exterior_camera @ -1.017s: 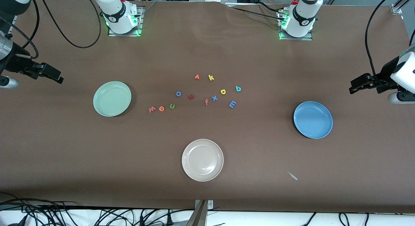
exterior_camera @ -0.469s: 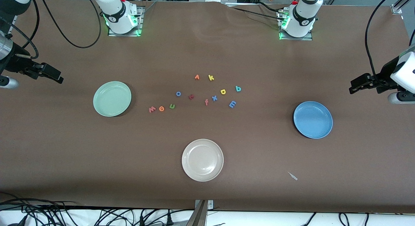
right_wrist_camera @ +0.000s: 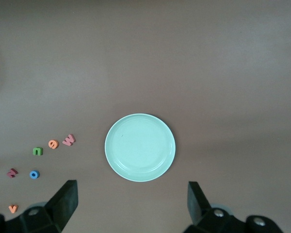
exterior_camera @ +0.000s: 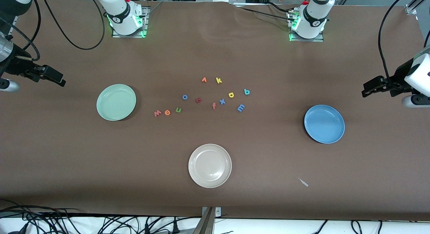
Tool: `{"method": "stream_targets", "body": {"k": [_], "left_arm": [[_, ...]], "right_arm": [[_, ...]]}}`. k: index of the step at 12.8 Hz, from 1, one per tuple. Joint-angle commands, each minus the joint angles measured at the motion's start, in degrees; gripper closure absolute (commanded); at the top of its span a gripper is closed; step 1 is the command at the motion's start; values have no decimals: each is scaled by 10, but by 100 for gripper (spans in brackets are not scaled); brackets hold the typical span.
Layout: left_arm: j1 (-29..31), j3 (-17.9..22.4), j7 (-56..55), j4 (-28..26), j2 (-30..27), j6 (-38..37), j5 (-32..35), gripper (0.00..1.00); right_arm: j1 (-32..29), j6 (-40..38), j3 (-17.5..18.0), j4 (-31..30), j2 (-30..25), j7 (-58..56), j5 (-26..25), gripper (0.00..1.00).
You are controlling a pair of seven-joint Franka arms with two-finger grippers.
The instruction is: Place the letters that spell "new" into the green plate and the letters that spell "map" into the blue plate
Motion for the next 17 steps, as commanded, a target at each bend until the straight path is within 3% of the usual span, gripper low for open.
{"method": "stream_targets", "body": {"k": [1,9,13,15,17], "left_arm": [[0,1,11,-8,-5,7,-9,0],[-1,1,11,-8,-5,7,-9,0],[-1,1,11,-4,5,7,-9,0],[-6,1,11,0,9,7,-8,0],[-14,0,11,4,23,7,-13,0]], "right_arm": [[-2,-7,1,3,0,4,5,0],[-2,-7,1,2,0,4,5,0],[9,8,10,1,7,69,4,0],[29,28,11,-3,23,132,3,0],[75,47,10,-3,75,183,-8,0]]}}
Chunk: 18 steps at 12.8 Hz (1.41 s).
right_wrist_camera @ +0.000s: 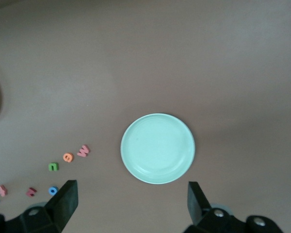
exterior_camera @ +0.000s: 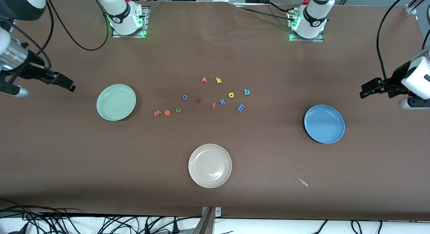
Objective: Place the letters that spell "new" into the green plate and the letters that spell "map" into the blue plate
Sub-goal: 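Reach the left gripper toward the letters while the right gripper follows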
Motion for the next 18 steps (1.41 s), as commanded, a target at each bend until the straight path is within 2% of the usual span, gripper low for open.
{"method": "stream_targets", "body": {"k": [1,4,7,8,10,12,15,17,18], "left_arm": [[-14,1,10,4,40,5,-8,0],[-47,-7,7,12,72,4,-11,0],[-116,-8,-16,-6,91,16,-15,0],[-144,-8,-24,-23,91,38,-15,0],[-188,-9,-91,-73,88,76,-17,0],[-209,-36,-135,-145,85,152,-17,0],[-212,-96,-233,-257,85,316,-8,0],[-226,-108,-307,-317,96,404,-8,0],[-240,-108,-342,-323,113,426,-7,0]], "right_arm": [[60,40,-1,1,63,85,-16,0],[111,76,-1,-4,109,220,-24,0],[138,186,0,-65,141,321,-26,0],[158,224,-1,-87,162,341,-30,0],[184,284,-1,-113,197,425,-69,0],[211,310,-2,-114,239,528,-110,1],[219,344,-3,-114,276,632,-158,13],[221,356,-3,-114,293,635,-158,27],[221,367,-3,-114,297,638,-158,34]]}}
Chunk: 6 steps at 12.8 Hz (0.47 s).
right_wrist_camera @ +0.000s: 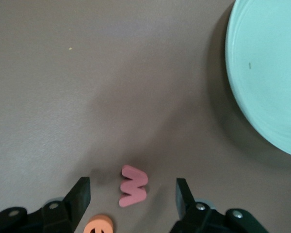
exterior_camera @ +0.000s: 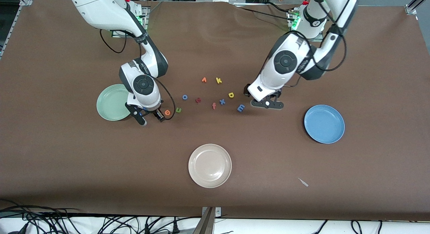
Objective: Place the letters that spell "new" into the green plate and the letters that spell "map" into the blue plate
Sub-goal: 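Reach the left gripper toward the letters while the right gripper follows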
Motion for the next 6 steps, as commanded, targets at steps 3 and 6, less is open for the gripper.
{"method": "stream_targets", "body": {"k": [3,6], "left_arm": [[-33,1,-96,-41,37,57,13,0],[-62,5,-148,-36,89,108,17,0]], "right_arm": [[5,30,-4,1,10,44,-11,51],[5,47,-4,-7,12,62,-10,56]]}}
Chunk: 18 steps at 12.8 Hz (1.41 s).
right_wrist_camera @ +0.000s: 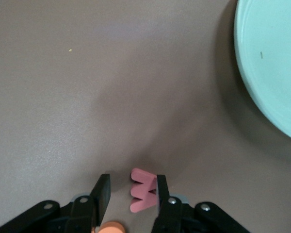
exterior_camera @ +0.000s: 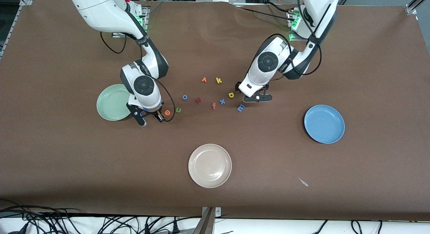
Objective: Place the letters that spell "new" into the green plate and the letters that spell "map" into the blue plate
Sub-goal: 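Reach the left gripper toward the letters while the right gripper follows, then grasp the teal p while the right gripper grasps the pink w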
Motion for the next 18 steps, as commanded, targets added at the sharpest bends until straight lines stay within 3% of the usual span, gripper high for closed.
{"method": "stream_targets", "body": {"k": [1,3,5,13,18], "left_arm": [[-21,8,-41,13,42,26,30,0],[-21,8,-55,22,57,24,62,4],[-19,8,-59,22,57,18,77,11],[-22,7,-56,22,52,-27,93,34],[-24,5,-62,22,52,-28,93,54]], "right_arm": [[5,29,-3,-15,4,22,-10,57],[5,47,-3,-25,4,22,-11,57],[5,48,-3,-27,3,22,-12,66],[5,43,-3,-25,-4,22,-11,62],[6,5,-3,-4,-2,20,-11,61]]}}
